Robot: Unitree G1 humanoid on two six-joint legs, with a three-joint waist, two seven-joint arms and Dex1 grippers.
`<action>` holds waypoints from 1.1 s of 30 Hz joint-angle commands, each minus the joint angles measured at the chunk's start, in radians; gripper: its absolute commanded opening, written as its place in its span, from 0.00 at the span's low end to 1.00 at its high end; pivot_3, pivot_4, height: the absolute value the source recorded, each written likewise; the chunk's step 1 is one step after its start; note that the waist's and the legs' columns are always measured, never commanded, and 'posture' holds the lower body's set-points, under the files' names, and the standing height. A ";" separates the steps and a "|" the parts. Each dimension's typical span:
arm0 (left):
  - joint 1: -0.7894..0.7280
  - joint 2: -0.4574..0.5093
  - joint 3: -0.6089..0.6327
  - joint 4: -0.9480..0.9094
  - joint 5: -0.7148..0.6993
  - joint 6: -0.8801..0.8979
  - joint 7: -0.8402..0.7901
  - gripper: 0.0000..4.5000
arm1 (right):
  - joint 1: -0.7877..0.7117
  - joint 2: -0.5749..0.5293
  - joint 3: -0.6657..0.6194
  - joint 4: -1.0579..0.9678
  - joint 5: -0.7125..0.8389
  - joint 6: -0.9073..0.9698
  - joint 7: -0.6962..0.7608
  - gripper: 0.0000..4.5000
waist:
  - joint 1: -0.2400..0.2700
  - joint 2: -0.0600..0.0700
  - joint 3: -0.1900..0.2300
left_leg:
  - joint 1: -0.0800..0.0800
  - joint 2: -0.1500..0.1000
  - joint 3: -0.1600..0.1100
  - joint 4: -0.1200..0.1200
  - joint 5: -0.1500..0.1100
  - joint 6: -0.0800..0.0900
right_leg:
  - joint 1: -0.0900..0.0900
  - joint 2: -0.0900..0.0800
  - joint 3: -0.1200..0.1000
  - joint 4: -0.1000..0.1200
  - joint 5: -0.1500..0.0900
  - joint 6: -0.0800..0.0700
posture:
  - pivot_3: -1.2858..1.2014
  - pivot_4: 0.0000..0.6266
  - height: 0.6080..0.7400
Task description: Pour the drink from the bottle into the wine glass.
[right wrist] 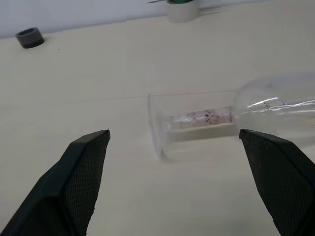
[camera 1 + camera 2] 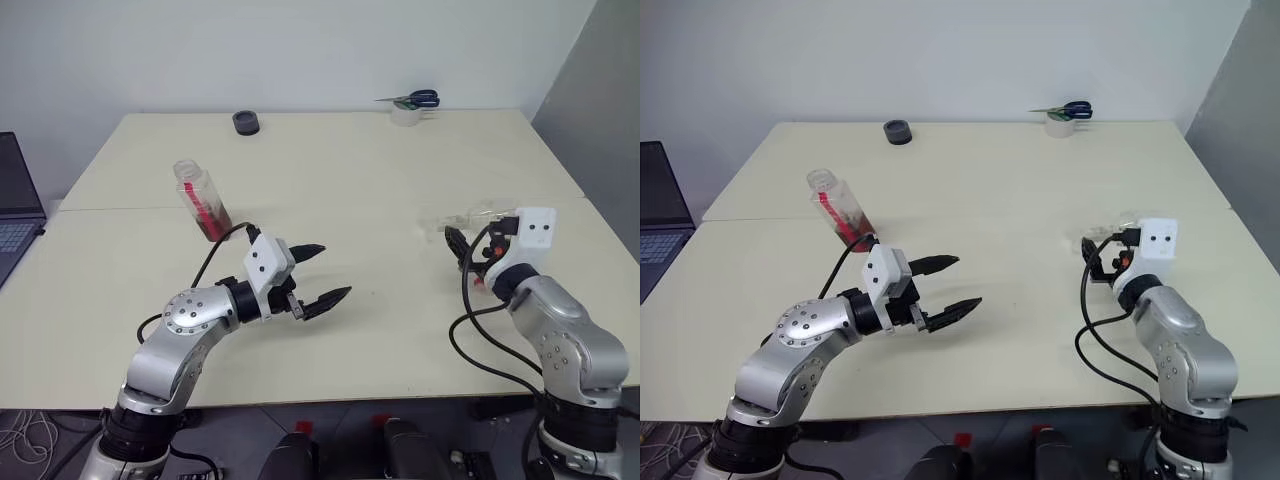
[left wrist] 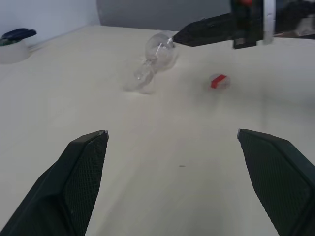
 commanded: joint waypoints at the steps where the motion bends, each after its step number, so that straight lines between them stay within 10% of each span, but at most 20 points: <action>1: -0.038 0.000 0.026 -0.006 -0.035 -0.007 -0.018 1.00 | -0.098 0.093 -0.136 0.072 0.071 0.024 -0.118 1.00 | 0.000 0.000 0.000 | 0.000 0.000 0.000 0.000 0.000 0.000 | 0.000 0.000 0.000 0.000 0.000 0.000 | 0.52 0.24 1.00; 12: -0.034 -0.021 0.030 -0.006 0.000 -0.015 0.069 1.00 | -0.342 0.275 -0.413 0.345 0.294 -0.013 -0.379 1.00 | -0.003 0.001 0.000 | 0.000 0.000 0.001 -0.001 0.000 0.000 | -0.001 0.000 0.001 0.000 0.000 0.000 | 0.52 0.24 1.00; 33: -0.085 -0.069 0.007 0.038 0.037 -0.021 0.108 1.00 | -0.555 0.190 -0.424 0.927 0.310 -0.396 -0.338 1.00 | -0.016 0.001 0.000 | 0.000 0.000 0.002 -0.001 0.000 0.001 | -0.001 0.001 0.001 0.001 0.000 0.000 | 0.52 0.24 1.00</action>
